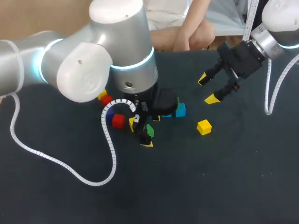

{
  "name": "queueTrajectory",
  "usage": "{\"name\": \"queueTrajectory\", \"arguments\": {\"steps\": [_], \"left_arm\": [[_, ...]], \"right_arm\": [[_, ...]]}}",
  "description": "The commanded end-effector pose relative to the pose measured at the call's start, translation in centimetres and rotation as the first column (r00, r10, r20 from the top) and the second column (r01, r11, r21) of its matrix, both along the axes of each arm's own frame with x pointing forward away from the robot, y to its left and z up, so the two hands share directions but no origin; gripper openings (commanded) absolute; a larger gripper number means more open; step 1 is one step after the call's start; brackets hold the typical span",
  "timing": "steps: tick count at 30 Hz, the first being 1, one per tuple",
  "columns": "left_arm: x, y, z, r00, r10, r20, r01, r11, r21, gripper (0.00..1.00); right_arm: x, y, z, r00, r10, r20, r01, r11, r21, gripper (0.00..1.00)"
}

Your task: Place the blue cubes, place green cubes on the blue cubes, place the yellow cubes on the green cubes, then place the red cubes on the yellow cubes, and place purple cube on the red cubes.

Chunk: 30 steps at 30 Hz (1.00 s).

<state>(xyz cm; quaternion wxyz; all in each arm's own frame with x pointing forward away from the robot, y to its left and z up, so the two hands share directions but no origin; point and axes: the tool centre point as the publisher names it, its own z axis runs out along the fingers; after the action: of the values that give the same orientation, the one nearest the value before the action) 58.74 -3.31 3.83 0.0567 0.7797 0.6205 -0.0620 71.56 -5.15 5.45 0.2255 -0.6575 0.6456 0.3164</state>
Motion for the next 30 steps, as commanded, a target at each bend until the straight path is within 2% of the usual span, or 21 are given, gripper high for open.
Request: {"name": "queueTrajectory", "arguments": {"steps": [1,9,17,25,30], "left_arm": [[-0.3,1.7,0.1,1.0,0.016,-0.007,-0.016,1.0,-0.008,1.0],[-0.9,1.9,0.3,0.999,0.047,-0.006,-0.047,0.998,0.043,1.0],[-0.3,2.1,-0.1,0.991,0.13,-0.015,-0.129,0.991,0.03,1.0],[0.7,2.0,-1.0,0.977,0.209,-0.052,-0.207,0.978,0.034,1.0],[1.3,1.5,-1.1,0.973,0.222,-0.054,-0.221,0.975,0.036,1.0]], "right_arm": [[-0.1,0.0,0.0,1.0,-0.002,0.002,0.002,1.0,0.0,1.0],[-0.1,0.0,0.0,1.0,-0.002,0.002,0.002,1.0,0.0,1.0],[-0.1,0.0,0.0,1.0,-0.002,0.002,0.002,1.0,0.0,1.0],[-0.1,0.0,0.0,1.0,-0.002,0.002,0.002,1.0,0.0,1.0],[-0.1,0.0,0.0,1.0,-0.002,0.002,0.002,1.0,0.0,1.0]]}}
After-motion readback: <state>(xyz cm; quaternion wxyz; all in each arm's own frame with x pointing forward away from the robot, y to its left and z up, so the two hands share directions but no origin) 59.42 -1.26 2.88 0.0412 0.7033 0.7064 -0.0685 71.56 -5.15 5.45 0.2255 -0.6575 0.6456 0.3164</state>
